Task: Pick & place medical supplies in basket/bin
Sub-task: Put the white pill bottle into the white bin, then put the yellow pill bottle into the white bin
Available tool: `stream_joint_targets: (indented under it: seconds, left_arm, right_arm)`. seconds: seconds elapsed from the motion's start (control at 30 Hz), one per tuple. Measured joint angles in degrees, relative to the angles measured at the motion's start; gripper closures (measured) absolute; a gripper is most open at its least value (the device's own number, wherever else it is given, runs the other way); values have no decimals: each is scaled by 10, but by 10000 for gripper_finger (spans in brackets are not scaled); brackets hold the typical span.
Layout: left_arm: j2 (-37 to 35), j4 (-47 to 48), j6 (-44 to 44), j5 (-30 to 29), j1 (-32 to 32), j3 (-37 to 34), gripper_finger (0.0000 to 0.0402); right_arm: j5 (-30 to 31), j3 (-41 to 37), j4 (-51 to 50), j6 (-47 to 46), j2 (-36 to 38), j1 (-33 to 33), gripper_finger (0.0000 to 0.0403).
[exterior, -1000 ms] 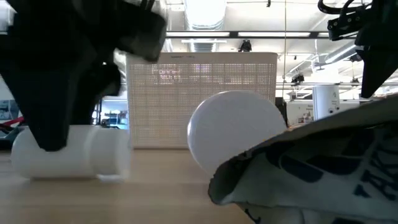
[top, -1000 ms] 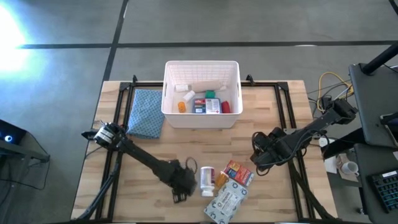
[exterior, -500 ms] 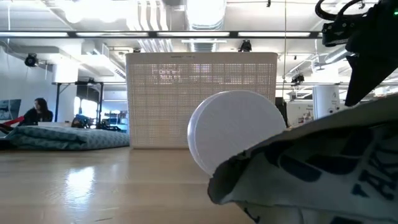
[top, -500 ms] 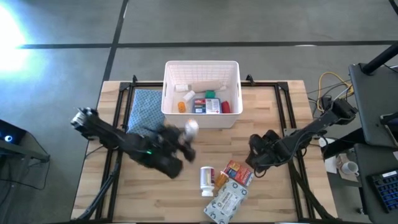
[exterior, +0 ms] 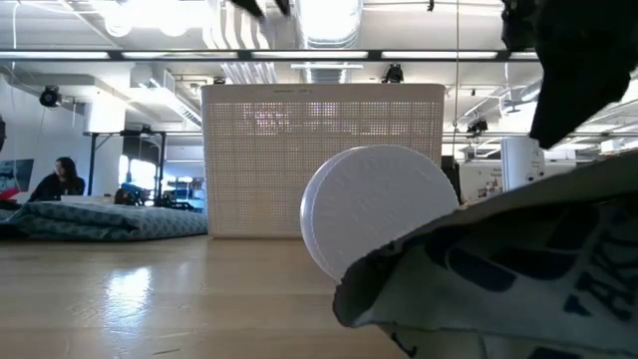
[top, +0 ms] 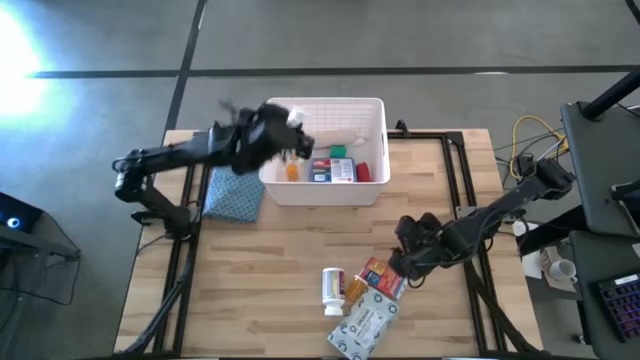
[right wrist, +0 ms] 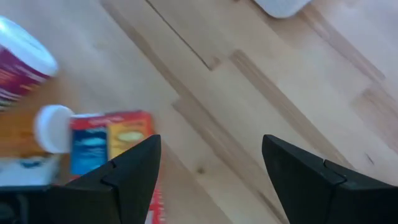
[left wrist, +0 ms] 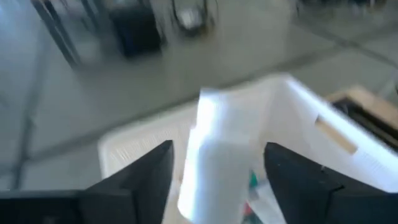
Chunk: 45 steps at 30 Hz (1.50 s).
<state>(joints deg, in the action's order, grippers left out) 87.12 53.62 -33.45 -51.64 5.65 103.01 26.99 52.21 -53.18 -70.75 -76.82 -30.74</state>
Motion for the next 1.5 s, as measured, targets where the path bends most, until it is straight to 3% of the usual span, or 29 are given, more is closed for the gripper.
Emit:
stream_joint_targets:
  seconds: [0.13,0.3,0.47,0.57,0.7,0.9,1.07,1.2,1.33,1.5]
  left_arm:
    - [11,11,23,169,73,-11,125]
    - [4,39,47,186,54,-1,104]
    - [-12,35,44,221,-66,-2,103]
    - [-10,32,8,220,-157,-27,103]
    - [-9,-16,-92,196,-268,-99,103]
    - [-8,-225,-276,114,-370,-273,103]
    - [-8,-477,-399,103,-401,-428,103]
    - [-8,-613,-502,101,-407,-517,103]
    - [-8,-680,-529,94,-409,-561,103]
    - [-8,-681,-495,93,-409,-564,102]
  right_arm:
    - [-4,36,-1,-27,0,0,133]
    - [-17,102,-1,14,0,-7,133]
    - [-32,138,-8,172,0,-44,133]
    - [-33,128,-15,229,-4,-47,133]
    - [-97,104,32,324,-27,-2,133]
    - [-122,91,120,584,-112,26,136]
    - [-117,125,140,681,-202,27,142]
    - [-117,163,134,738,-271,26,141]
    - [-132,195,127,740,-311,26,141]
    - [-155,212,112,742,-320,24,147]
